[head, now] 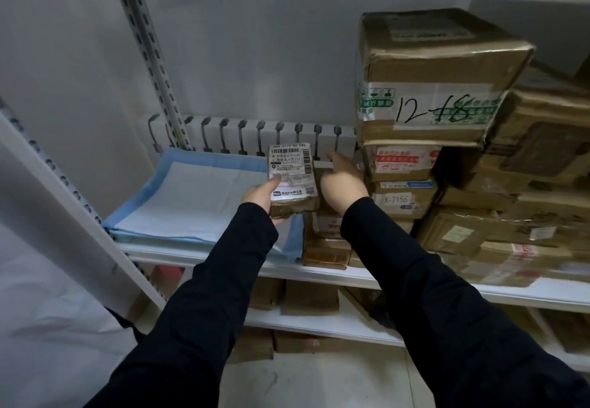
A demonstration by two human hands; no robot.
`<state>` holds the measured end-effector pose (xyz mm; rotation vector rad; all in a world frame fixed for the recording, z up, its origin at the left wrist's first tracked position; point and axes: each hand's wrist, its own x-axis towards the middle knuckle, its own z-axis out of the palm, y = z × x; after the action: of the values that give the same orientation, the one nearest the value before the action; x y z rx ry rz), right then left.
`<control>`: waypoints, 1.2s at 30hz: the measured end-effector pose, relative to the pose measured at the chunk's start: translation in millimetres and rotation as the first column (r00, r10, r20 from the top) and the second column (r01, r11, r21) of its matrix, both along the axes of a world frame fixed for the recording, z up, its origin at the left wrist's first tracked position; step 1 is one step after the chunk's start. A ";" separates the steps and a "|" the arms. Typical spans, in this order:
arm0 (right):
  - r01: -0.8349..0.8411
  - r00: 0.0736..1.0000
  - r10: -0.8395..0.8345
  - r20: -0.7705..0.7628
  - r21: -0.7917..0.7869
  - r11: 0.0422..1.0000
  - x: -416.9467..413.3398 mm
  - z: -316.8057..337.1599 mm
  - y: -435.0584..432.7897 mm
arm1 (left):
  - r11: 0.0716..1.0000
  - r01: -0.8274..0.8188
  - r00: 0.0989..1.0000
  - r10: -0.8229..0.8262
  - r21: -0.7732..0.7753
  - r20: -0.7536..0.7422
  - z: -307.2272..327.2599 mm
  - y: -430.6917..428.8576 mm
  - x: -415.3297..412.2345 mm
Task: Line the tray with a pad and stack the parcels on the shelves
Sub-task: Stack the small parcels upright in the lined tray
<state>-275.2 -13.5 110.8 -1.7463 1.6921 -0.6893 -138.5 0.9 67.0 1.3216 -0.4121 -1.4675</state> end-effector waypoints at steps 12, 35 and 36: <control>0.143 0.871 -0.059 -0.488 0.135 0.981 17.8 -40.4 -1.0 | 0.994 0.015 1.000 -0.018 -0.104 -0.022 -13.7 0.1 40.5; 0.229 0.886 -0.197 -0.420 0.025 0.973 35.9 -27.8 -11.5 | 0.998 0.043 0.970 -0.050 -0.035 -0.240 1.8 -9.9 61.7; 0.225 0.897 -0.217 -0.385 -0.025 0.974 36.0 -25.4 -11.7 | 0.999 0.027 0.967 -0.036 -0.036 -0.253 3.0 -10.1 62.3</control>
<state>-239.2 -25.1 85.4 -1.7768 2.1829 -0.4372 -76.3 -9.2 70.0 1.0887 -0.2886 -1.6260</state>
